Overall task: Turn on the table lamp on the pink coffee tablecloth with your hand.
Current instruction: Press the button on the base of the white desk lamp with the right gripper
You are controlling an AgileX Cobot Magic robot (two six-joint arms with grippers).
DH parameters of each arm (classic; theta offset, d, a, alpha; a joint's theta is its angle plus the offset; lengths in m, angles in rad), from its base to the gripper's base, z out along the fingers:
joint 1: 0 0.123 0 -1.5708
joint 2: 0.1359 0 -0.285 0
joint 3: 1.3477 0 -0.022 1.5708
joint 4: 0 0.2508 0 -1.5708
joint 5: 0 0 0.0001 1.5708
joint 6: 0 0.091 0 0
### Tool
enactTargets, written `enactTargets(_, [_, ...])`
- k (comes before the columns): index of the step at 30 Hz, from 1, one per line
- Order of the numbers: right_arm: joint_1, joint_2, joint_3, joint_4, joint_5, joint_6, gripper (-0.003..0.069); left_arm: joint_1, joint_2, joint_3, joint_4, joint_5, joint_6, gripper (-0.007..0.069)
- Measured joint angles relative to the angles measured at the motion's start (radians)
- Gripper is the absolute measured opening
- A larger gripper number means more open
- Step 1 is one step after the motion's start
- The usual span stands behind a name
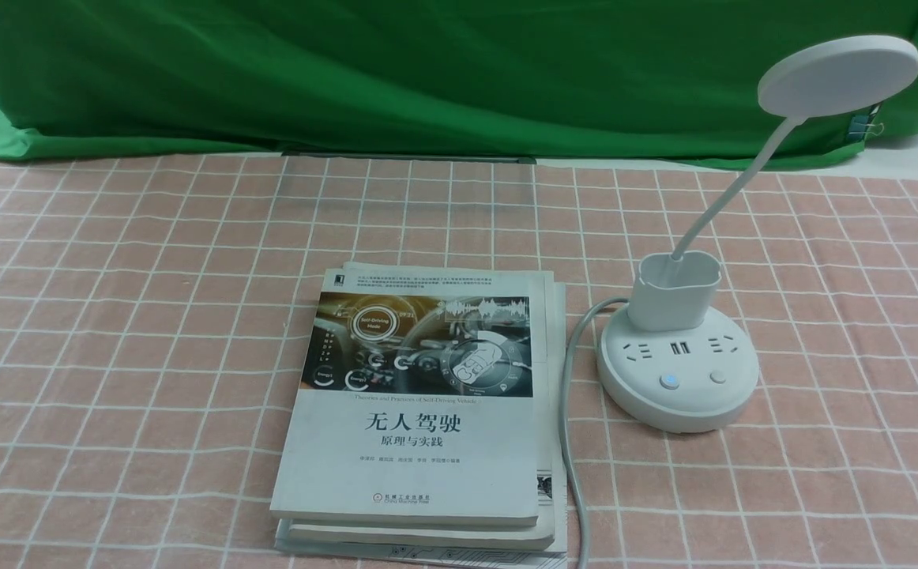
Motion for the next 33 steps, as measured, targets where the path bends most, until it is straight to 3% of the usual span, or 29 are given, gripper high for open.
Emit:
enactTargets(16, [0.0, 0.0, 0.0, 0.008, -0.046, 0.046, 0.0239, 0.0, 0.0, 0.0, 0.0, 0.0, 0.001, 0.0019])
enactTargets(22, [0.0, 0.0, 0.0, 0.041, -0.223, 0.375, 0.0239, 0.0, 0.0, 0.0, 0.0, 0.0, 0.002, 0.0019])
enactTargets(27, [0.001, 0.0, 0.0, 0.045, -0.293, 0.473, 0.0237, 0.0, 0.0, 0.0, 0.0, 0.0, 0.002, 0.0019])
enactTargets(29, [0.009, 0.0, -0.005, 0.045, -0.267, 0.486, 0.0216, 0.0, 0.0, 0.0, 0.0, 0.0, 0.002, 0.0019])
enactTargets(33, [0.048, 0.113, -0.167, 0.046, -0.023, 0.424, 0.0097, 0.0, 0.0, 0.0, 0.0, 0.0, 0.002, 0.0019])
